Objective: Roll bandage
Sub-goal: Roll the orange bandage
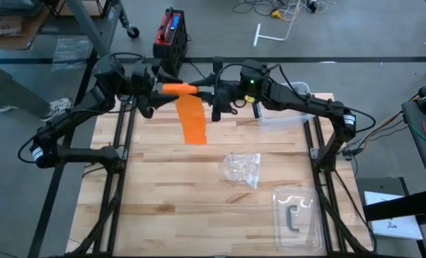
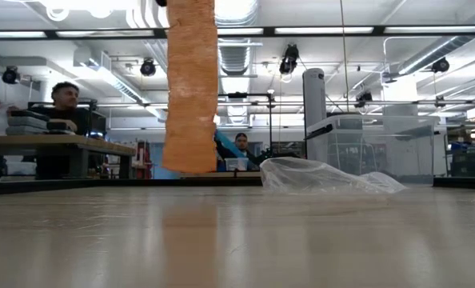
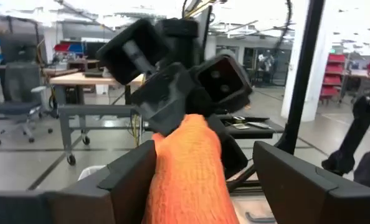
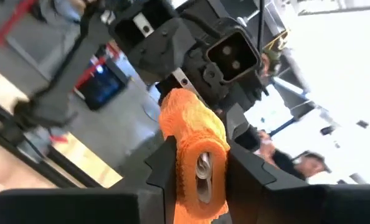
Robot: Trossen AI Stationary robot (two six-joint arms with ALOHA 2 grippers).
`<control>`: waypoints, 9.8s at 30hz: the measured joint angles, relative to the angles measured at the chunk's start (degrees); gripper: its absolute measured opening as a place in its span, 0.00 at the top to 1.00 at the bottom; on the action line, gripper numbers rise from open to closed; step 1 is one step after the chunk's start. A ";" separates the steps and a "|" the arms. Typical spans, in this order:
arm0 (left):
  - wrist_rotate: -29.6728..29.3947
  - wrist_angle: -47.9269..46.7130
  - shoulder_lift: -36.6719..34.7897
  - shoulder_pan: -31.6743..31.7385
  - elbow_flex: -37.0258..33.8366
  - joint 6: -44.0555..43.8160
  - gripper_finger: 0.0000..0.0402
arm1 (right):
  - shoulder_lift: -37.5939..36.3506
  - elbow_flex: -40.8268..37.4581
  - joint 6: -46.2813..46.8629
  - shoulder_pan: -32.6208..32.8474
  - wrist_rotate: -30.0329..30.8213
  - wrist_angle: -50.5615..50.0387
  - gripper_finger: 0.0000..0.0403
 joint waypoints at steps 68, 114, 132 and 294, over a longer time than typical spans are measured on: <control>7.78 -6.12 -0.57 0.83 0.33 -0.93 0.49 | -0.71 0.07 -11.32 2.28 0.42 -2.42 0.77; -8.76 -6.21 -0.93 -7.04 -1.99 42.51 0.76 | -3.59 0.07 42.70 3.95 8.43 -11.63 0.29; -10.23 -2.96 -0.80 -7.65 -2.01 44.97 0.75 | -3.59 0.07 43.82 3.68 5.36 -12.10 0.55; -22.97 -9.37 -6.88 -9.44 3.09 12.70 0.21 | -7.05 -14.75 21.77 2.58 8.11 19.15 0.85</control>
